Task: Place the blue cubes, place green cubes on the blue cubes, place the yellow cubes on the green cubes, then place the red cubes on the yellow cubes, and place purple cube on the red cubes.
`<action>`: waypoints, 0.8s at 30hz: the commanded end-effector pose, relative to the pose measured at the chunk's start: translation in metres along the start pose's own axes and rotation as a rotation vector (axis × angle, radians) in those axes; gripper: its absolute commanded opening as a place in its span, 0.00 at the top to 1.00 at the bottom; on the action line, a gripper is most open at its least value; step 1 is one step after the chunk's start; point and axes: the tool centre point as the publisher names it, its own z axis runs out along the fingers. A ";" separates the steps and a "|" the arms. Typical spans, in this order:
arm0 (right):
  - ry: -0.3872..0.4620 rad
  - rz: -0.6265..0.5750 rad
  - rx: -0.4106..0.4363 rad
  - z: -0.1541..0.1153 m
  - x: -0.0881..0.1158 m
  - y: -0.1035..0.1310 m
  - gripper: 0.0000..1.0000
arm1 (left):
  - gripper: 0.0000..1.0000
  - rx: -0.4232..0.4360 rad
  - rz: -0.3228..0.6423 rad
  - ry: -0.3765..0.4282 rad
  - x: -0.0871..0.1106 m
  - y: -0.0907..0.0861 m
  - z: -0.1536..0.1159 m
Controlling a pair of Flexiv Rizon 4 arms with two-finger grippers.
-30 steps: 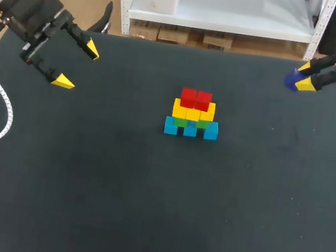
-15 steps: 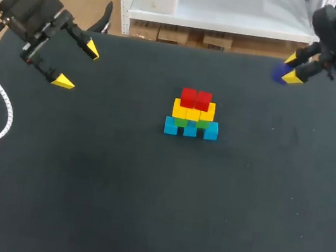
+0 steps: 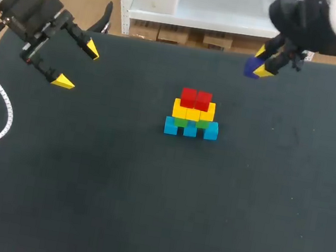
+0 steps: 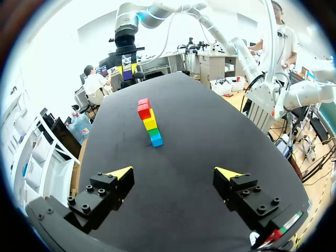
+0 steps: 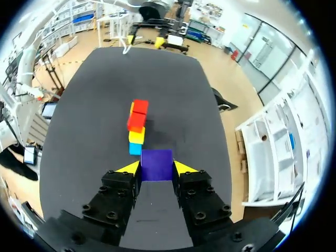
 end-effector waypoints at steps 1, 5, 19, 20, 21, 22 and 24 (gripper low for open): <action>0.041 -0.027 -0.041 0.013 -0.020 -0.008 1.00 | 0.00 0.003 0.002 -0.001 0.001 0.001 0.000; 0.071 -0.022 -0.049 0.019 -0.035 -0.003 1.00 | 0.00 0.003 0.002 -0.001 0.001 0.001 0.000; 0.129 0.082 -0.028 0.026 -0.063 0.014 1.00 | 0.00 0.003 0.002 -0.001 0.001 0.001 0.000; 0.132 0.094 -0.028 0.027 -0.064 0.015 1.00 | 0.00 0.003 0.002 -0.001 0.001 0.001 0.000; 0.135 0.099 -0.028 0.027 -0.064 0.016 1.00 | 0.00 0.003 0.002 -0.001 0.001 0.001 0.000; 0.141 0.107 -0.034 0.028 -0.065 0.017 1.00 | 0.00 0.003 0.002 -0.001 0.001 0.001 0.000; 0.140 0.136 -0.047 0.030 -0.066 0.019 1.00 | 0.00 0.003 0.002 -0.001 0.001 0.001 0.000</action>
